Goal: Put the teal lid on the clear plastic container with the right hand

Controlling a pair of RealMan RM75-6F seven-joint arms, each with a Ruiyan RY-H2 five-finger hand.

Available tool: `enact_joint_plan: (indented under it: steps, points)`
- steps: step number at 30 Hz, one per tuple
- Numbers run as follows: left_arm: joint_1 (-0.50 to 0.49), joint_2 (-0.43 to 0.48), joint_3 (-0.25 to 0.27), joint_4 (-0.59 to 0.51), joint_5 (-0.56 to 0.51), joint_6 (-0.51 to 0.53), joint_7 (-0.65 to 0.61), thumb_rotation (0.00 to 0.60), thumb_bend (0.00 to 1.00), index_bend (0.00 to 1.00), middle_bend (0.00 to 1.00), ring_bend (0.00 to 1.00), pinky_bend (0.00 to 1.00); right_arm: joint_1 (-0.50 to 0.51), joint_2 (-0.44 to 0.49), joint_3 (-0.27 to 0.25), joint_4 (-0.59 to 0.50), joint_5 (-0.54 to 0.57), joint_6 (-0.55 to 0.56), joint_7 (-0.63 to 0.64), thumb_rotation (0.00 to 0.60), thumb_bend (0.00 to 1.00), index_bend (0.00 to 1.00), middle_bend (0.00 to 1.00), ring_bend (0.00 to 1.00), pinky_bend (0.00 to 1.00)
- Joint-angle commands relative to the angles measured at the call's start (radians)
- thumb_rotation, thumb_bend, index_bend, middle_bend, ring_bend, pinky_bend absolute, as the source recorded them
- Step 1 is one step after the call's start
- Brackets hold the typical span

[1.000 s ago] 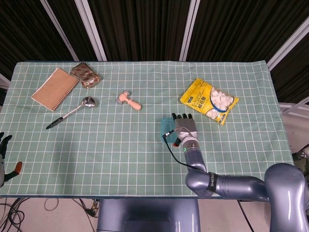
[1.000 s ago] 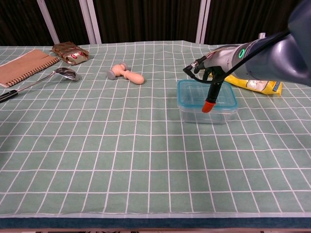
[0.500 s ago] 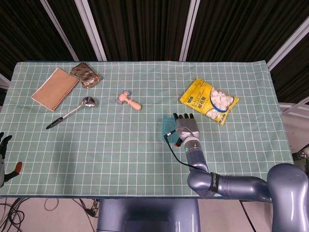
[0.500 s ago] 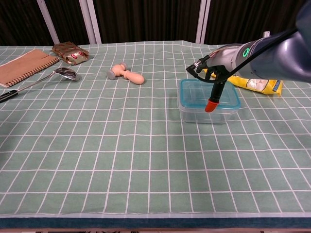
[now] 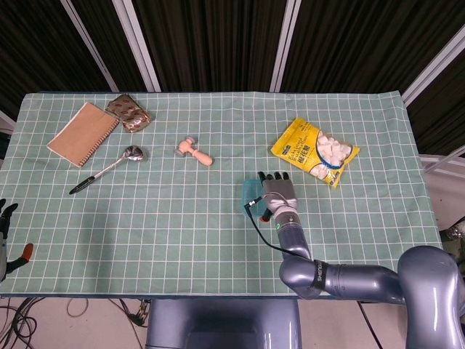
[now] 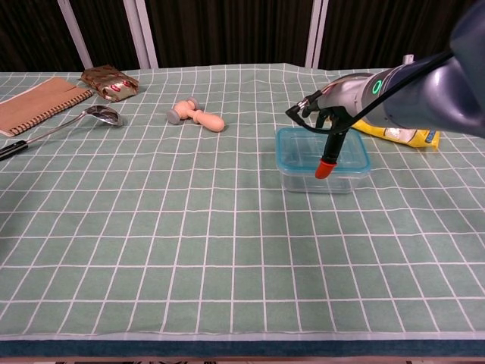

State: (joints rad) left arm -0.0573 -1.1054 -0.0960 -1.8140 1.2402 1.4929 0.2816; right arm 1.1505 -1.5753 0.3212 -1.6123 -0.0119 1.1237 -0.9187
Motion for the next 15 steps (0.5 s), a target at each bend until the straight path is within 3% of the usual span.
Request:
enact_joint_plan:
  steps: [1,15]
  points:
    - [0.000,0.000,0.000,0.000,0.000,0.000,0.000,0.600,0.32,0.11,0.00,0.00,0.00,0.000,-0.002,0.003,0.003,-0.002,0.001,0.004,0.600,0.19,0.00,0.45,0.07,0.00]
    - [0.000,0.000,0.001,0.000,0.000,0.001,0.001,0.600,0.32,0.11,0.00,0.00,0.00,0.000,-0.011,-0.002,0.008,-0.008,-0.001,0.001,0.600,0.19,0.00,0.45,0.07,0.00]
